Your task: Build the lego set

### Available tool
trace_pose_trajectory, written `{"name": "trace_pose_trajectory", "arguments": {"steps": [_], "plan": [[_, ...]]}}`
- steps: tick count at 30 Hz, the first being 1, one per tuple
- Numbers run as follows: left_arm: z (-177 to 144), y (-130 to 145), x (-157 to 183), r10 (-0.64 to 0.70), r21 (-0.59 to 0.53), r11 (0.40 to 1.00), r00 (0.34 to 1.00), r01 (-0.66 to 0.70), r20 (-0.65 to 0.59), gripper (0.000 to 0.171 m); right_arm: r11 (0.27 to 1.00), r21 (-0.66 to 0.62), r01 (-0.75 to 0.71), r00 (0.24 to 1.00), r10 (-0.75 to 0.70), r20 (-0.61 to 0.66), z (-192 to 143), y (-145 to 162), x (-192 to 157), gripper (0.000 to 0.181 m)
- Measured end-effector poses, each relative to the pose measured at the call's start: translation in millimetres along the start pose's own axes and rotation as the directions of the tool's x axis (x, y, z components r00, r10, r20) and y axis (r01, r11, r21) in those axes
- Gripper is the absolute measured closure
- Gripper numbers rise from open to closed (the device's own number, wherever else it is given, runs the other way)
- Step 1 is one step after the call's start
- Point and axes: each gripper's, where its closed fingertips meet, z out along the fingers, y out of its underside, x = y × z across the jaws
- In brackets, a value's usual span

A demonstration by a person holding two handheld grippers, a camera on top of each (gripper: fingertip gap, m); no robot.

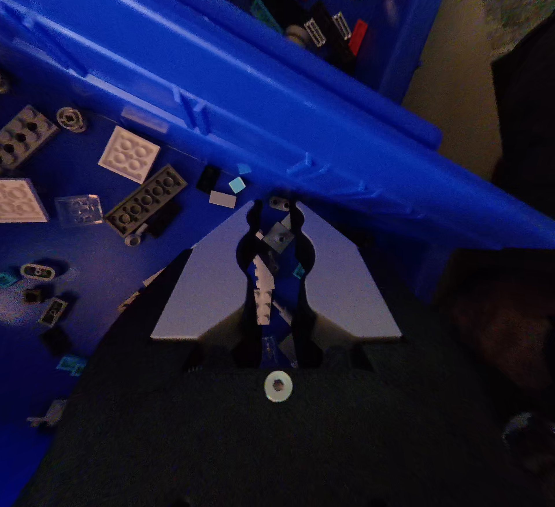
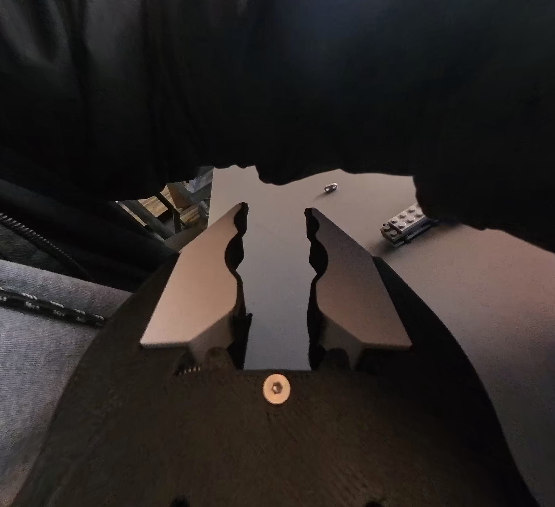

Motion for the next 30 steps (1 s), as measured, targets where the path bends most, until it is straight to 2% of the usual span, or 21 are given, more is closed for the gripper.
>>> {"name": "trace_pose_trajectory", "arguments": {"steps": [10, 16, 20, 23, 26, 30], "plan": [[1.3, 0.3, 1.9, 0.153, 0.027, 0.987, 0.985, -0.156, 0.078, 0.151, 1.0, -0.004, -0.011, 1.0, 0.011, -0.003, 0.3, 0.3, 1.4, 0.141], [3.5, 0.8, -0.1, 0.177, 0.026, 0.983, 0.977, -0.181, 0.115, 0.154, 1.0, -0.005, -0.014, 1.0, 0.014, -0.006, 0.5, 0.6, 2.1, 0.141], [-1.6, -1.6, -2.7, 0.147, 0.039, 0.987, 0.979, -0.153, 0.14, 0.154, 1.0, -0.005, -0.013, 1.0, 0.013, -0.007, 0.3, 0.5, 2.3, 0.141], [-21.9, -13.6, -1.0, 0.083, 0.13, 0.986, 0.987, -0.101, 0.14, 0.154, 1.0, -0.003, -0.013, 1.0, 0.013, -0.008, 0.0, 0.3, 2.4, 0.141], [-57.7, -22.2, 0.5, -0.001, 0.243, 0.969, 0.988, -0.037, 0.154, 0.154, 1.0, -0.001, -0.011, 1.0, 0.011, -0.008, -0.3, 0.0, 2.3, 0.141], [-124.5, -7.9, 5.3, -0.14, 0.402, 0.915, 0.967, 0.043, 0.213, 0.154, 1.0, 0.003, -0.011, 1.0, 0.011, -0.009, -0.7, -0.3, 2.5, 0.141]]}}
